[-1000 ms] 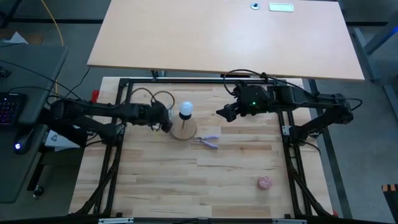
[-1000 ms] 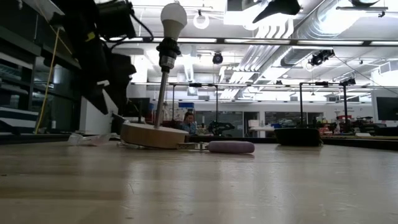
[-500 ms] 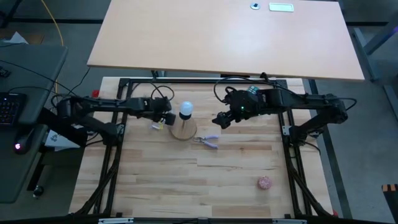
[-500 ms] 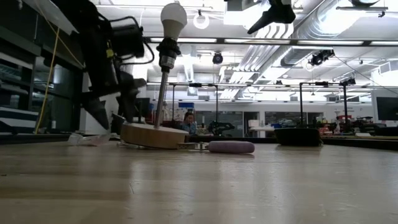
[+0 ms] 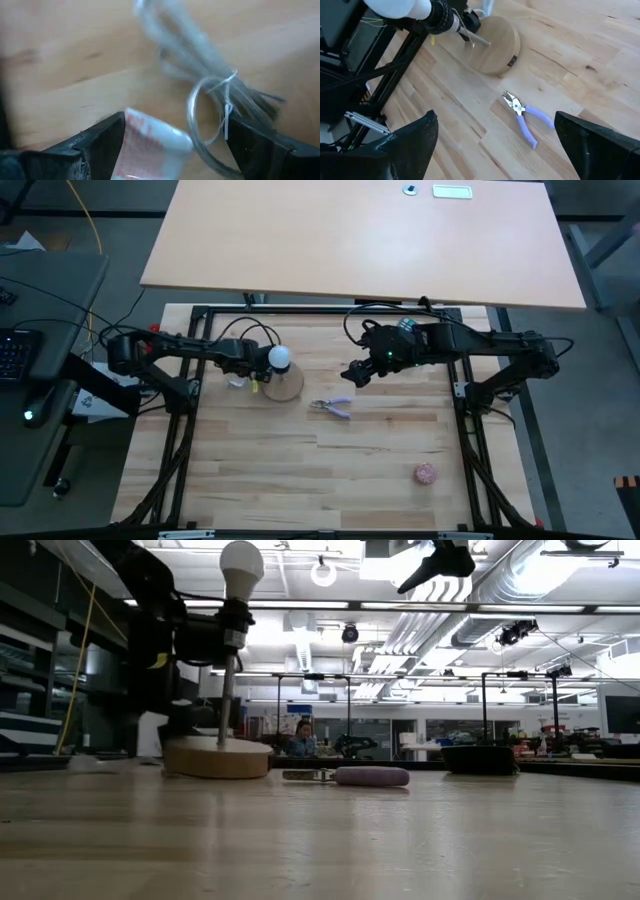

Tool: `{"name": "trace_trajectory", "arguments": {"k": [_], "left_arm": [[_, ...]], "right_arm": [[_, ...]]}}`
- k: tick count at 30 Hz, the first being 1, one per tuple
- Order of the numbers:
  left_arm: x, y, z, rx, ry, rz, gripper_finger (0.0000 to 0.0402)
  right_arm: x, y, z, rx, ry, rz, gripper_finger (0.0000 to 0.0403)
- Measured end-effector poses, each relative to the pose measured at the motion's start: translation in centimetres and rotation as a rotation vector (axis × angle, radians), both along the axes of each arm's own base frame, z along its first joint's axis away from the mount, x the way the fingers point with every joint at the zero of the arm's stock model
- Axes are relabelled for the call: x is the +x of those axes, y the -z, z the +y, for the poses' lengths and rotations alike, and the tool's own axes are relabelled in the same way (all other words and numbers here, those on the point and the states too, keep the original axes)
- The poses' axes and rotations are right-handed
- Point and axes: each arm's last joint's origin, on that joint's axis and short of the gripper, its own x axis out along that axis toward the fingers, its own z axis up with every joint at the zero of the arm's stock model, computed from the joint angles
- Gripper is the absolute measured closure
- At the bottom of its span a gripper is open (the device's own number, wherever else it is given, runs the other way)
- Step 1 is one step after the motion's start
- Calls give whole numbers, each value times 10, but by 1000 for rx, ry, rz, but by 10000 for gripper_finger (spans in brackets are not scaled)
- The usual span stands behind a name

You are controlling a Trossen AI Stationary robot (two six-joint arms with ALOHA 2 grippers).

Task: Screw lightbulb
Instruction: Remove the light bulb from the lamp socket

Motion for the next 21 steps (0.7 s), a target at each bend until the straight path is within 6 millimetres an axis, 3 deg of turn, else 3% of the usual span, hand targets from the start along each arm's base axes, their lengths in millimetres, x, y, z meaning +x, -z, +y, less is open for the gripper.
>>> {"name": "trace_trajectory", "arguments": {"k": [12,21], "left_arm": [[7,-37,-3,100,228,233,82],[7,-39,-6,-1,373,265,82]], "right_arm": [[0,0,0,2,-2,3,18],[0,0,0,10,-9,3,18]]}}
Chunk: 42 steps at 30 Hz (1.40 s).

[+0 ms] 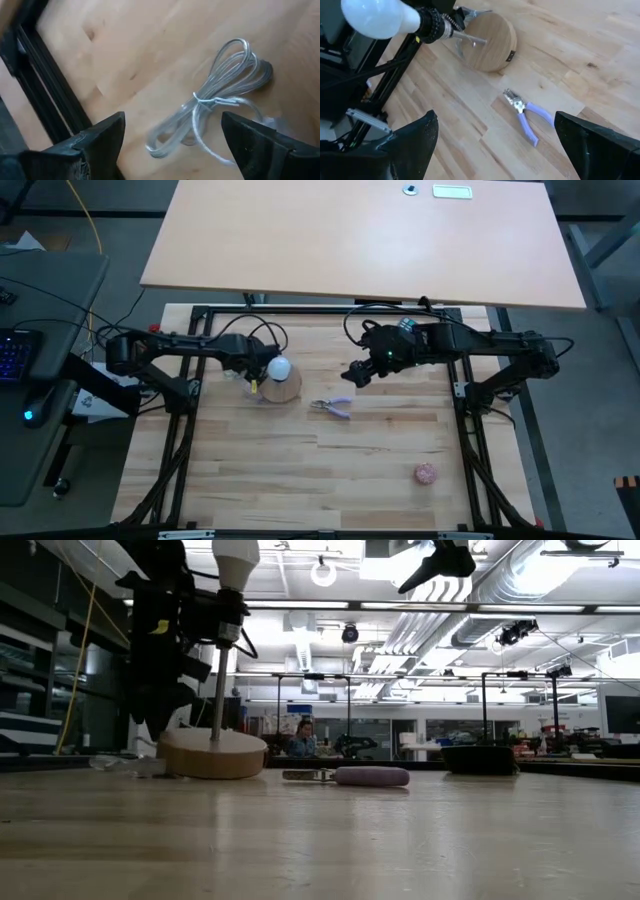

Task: Screw lightbulb
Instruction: Remove the light bulb from the lamp socket

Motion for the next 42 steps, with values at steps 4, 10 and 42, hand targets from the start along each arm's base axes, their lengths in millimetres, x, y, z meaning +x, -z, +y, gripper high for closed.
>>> {"name": "trace_trajectory", "arguments": {"k": [4,10,42], "left_arm": [[-3,-7,0,15,134,38,82],[-16,-24,10,11,101,-17,82],[-53,42,41,-225,-374,-245,82]], "right_arm": [[0,0,1,8,-31,1,18],[0,0,1,14,-34,-2,18],[0,0,2,70,-42,-6,18]]}}
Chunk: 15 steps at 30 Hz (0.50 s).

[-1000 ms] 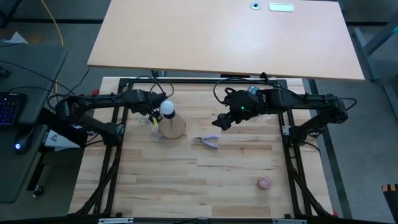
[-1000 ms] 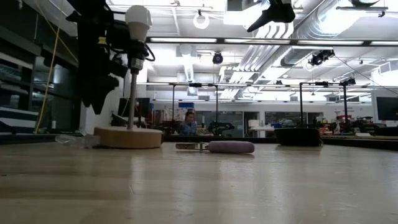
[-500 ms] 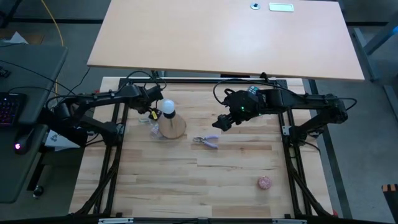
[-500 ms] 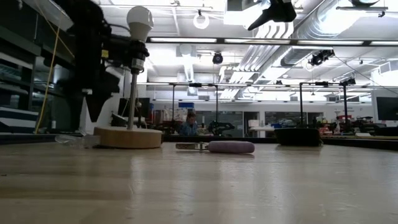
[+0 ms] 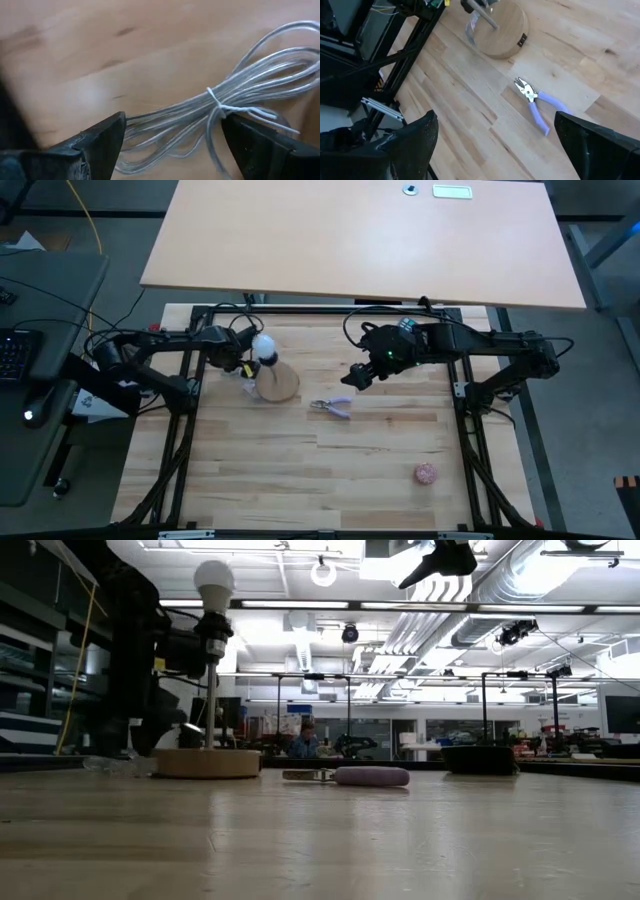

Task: Screw lightbulb
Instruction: Remove the light bulb from the lamp socket

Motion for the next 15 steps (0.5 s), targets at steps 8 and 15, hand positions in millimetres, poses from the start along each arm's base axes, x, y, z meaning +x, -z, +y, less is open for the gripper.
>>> {"name": "trace_trajectory", "arguments": {"k": [8,15], "left_arm": [[-2,0,-10,-94,-111,0,82],[-7,-5,-14,-34,-169,55,82]], "right_arm": [[0,0,1,6,4,0,18],[0,0,1,-4,9,0,18]]}}
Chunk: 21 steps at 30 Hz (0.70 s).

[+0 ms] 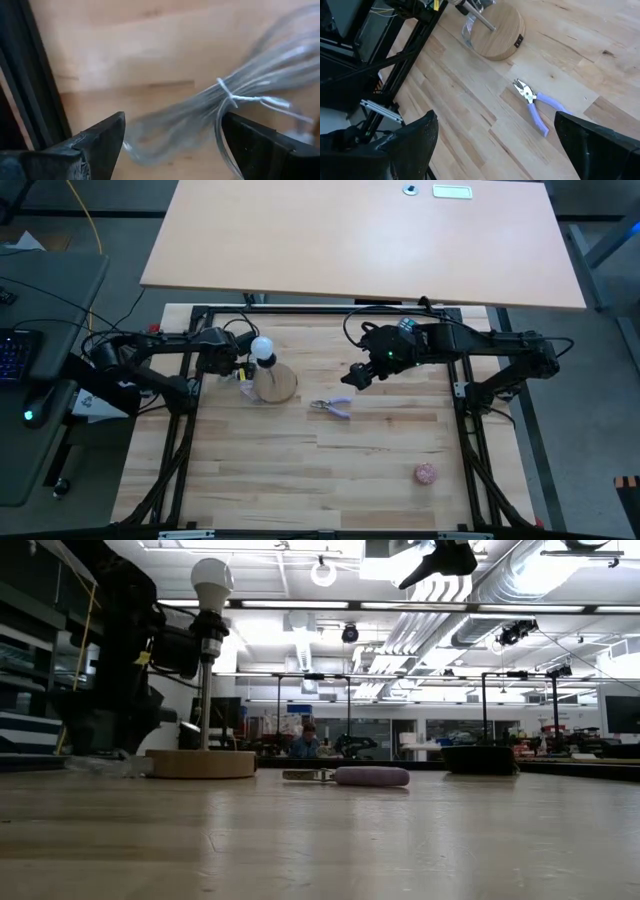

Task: Screw lightbulb
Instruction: Remove the light bulb from the lamp socket

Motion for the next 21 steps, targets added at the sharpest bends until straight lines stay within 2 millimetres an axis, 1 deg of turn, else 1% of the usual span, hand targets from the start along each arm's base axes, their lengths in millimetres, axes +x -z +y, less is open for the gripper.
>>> {"name": "trace_trajectory", "arguments": {"k": [2,5,12,18,21], "left_arm": [[1,-3,1,29,4,-25,82],[-3,-9,1,70,-5,-15,82],[-14,-30,0,211,-50,-72,82],[-29,-54,-2,307,-115,-208,82],[-36,-67,-7,360,-81,-281,82]], "right_arm": [[0,0,0,-1,-1,0,18],[0,0,0,-3,-4,0,18],[0,0,0,-15,-16,0,18],[0,0,0,-16,-17,0,18],[0,0,0,-24,-18,0,18]]}}
